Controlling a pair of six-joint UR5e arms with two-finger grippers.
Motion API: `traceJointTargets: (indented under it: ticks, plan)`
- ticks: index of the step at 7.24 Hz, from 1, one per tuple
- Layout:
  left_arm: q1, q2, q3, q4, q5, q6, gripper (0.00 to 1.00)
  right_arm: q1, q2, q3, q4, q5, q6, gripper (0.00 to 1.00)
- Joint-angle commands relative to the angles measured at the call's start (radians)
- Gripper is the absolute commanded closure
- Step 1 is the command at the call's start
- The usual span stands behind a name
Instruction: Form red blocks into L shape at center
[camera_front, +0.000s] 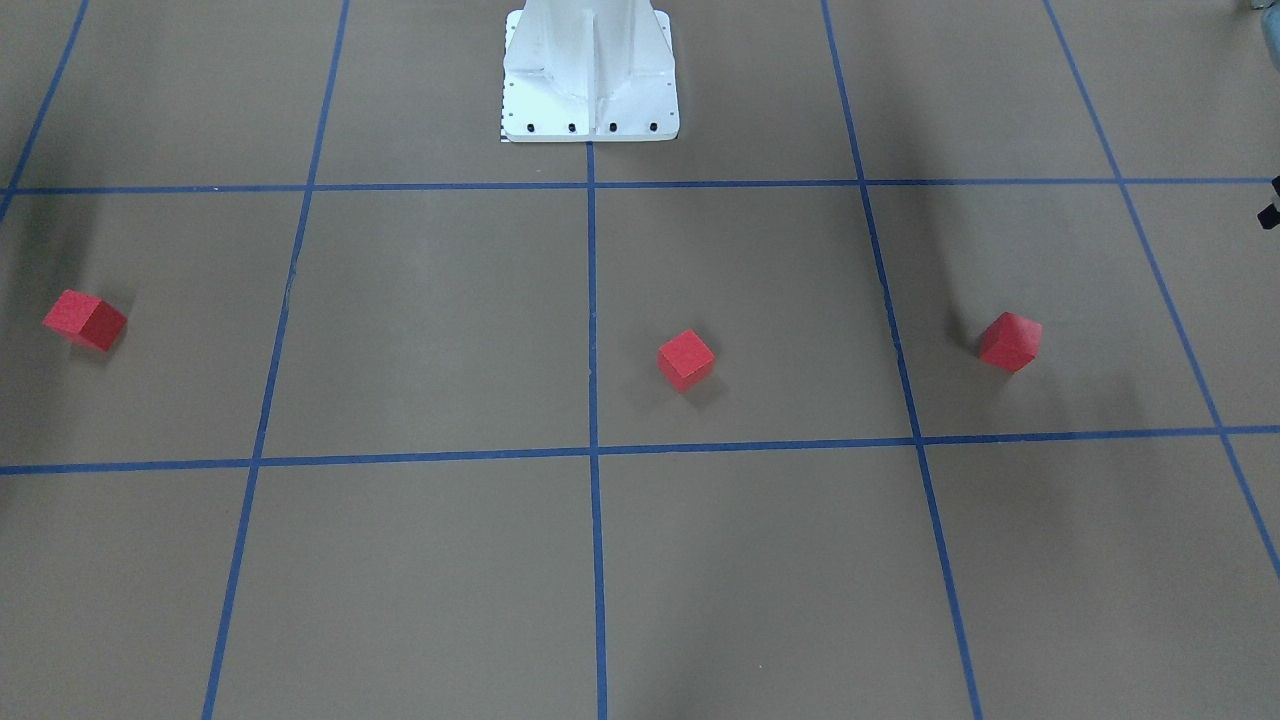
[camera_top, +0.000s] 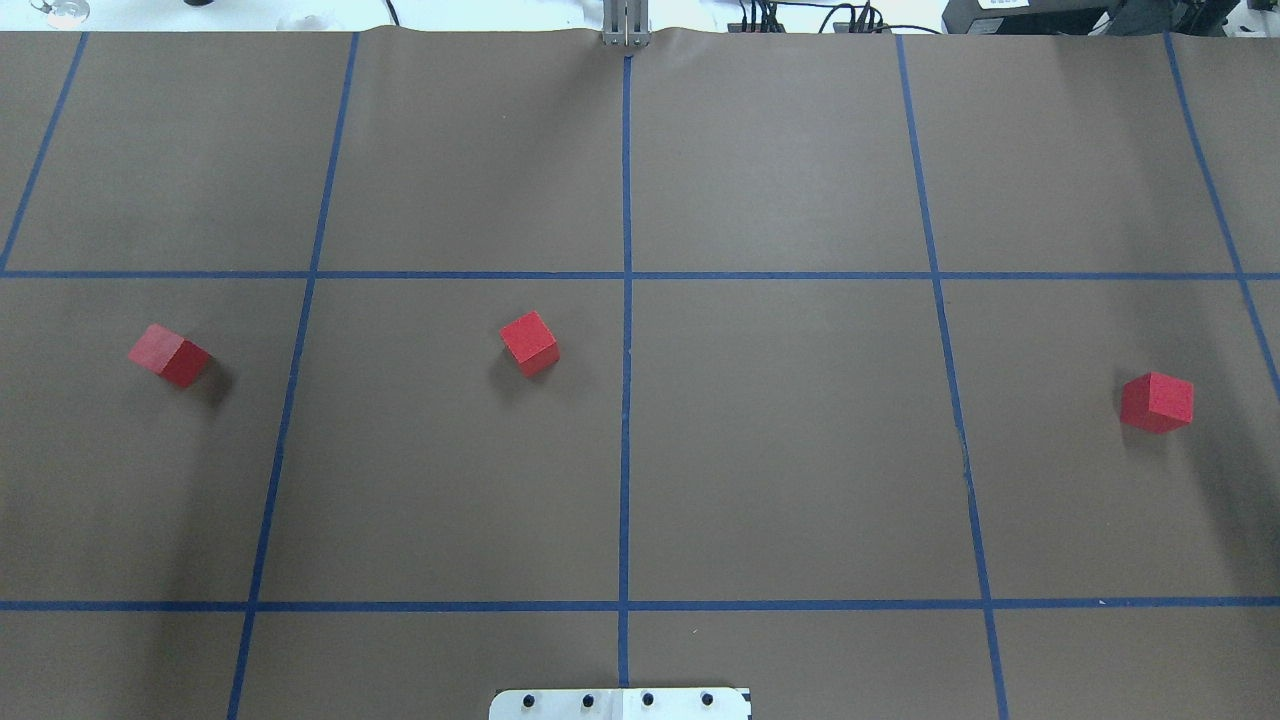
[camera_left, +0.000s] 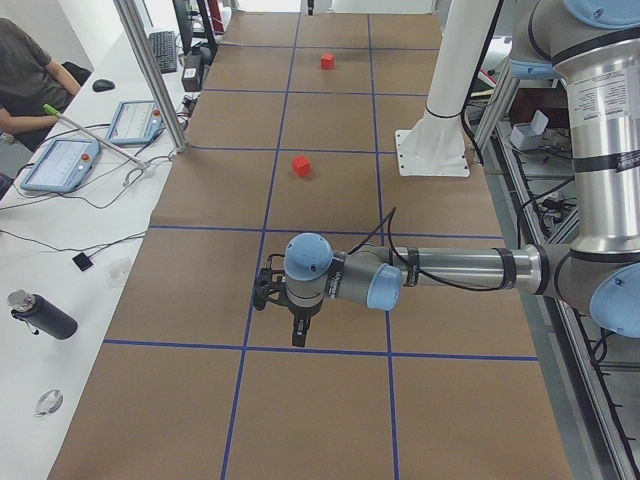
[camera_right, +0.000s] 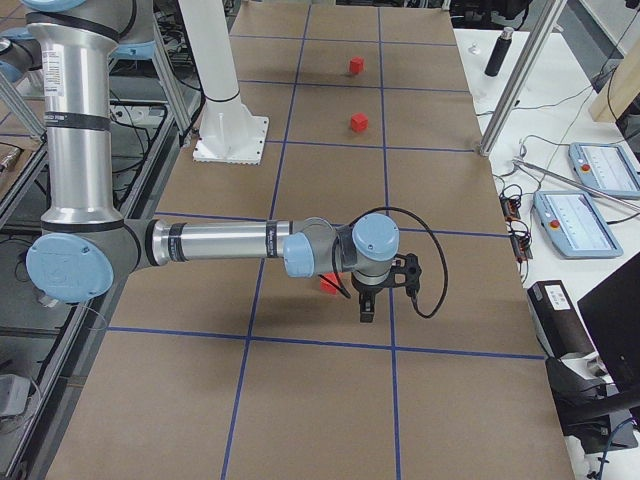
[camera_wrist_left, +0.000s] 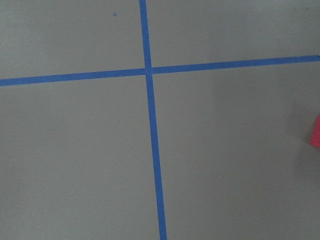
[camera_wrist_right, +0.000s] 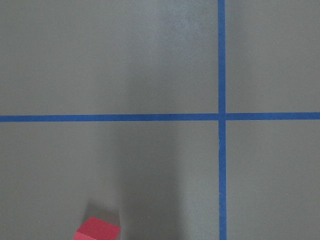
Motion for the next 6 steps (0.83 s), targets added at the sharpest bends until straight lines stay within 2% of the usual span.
traceJointTargets:
  ticks: [1, 2, 4, 5, 6]
  plan:
    - [0.000, 0.001, 0.005, -0.003, -0.023, -0.026, 0.00, -0.003, -0.016, 0.025, 0.003, 0.005, 0.000, 0.00]
    - [0.000, 0.001, 0.003, -0.004, -0.023, -0.057, 0.00, -0.005, -0.021, 0.025, 0.006, 0.010, 0.003, 0.00]
    - [0.002, -0.001, 0.003, -0.003, -0.029, -0.060, 0.00, -0.026, -0.068, 0.016, 0.128, 0.036, 0.025, 0.00]
    - [0.002, 0.001, 0.002, -0.003, -0.029, -0.060, 0.00, -0.110, -0.070, 0.023, 0.138, 0.050, 0.096, 0.00]
    - [0.002, 0.001, 0.003, -0.003, -0.027, -0.060, 0.00, -0.203, -0.067, 0.042, 0.149, 0.051, 0.349, 0.00]
